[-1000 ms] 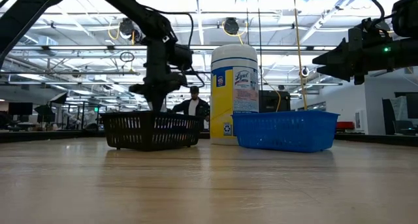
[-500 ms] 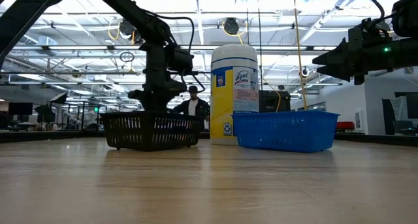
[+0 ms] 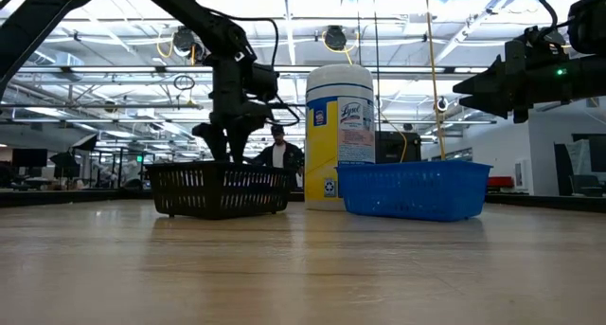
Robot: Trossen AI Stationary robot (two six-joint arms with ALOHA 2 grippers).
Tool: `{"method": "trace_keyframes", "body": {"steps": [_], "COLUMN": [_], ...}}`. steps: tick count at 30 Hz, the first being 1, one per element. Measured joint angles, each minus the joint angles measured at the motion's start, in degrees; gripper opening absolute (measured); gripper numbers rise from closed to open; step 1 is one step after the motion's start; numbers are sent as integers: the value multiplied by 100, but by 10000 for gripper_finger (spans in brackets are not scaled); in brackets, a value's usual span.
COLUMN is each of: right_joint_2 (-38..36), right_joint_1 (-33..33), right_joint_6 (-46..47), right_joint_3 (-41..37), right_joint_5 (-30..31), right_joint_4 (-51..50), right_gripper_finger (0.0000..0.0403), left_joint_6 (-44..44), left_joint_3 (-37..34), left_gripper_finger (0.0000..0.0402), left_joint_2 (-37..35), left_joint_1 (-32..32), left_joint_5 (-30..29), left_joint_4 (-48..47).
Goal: Pick & Place First Aid Supplies
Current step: Put the towelette pack into the yellow bin
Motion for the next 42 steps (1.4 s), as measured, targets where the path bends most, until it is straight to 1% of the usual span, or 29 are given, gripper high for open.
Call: {"method": "trace_keyframes", "body": {"steps": [7, 11, 17, 22, 32, 38, 42], "right_joint_2": [0, 0, 0, 0, 0, 0, 0], "right_joint_1": [-1, 0, 0, 0, 0, -1, -1], "right_joint_6": [1, 1, 2, 0, 0, 2, 2], "right_joint_3": [0, -1, -1, -2, -1, -2, -1], "right_joint_5": [0, 0, 0, 0, 0, 0, 0], "right_joint_4": [0, 0, 0, 0, 0, 0, 0], "right_gripper_finger": [254, 254, 254, 254, 254, 254, 254], "left_joint_6": [593, 752, 721, 477, 466, 464, 464], "left_joint_3": [363, 372, 372, 372, 369, -39, -410], "left_gripper_finger": [224, 229, 230, 230, 230, 230, 230], "left_joint_2": [-4, -9, -9, -9, -9, -9, -7], "left_joint_1": [107, 244, 726, 1199, 2015, 2037, 1950], "left_joint_5": [-24, -22, -60, -57, -223, -284, -578], "left_joint_4": [-322, -326, -286, -306, -371, -101, 281]}}
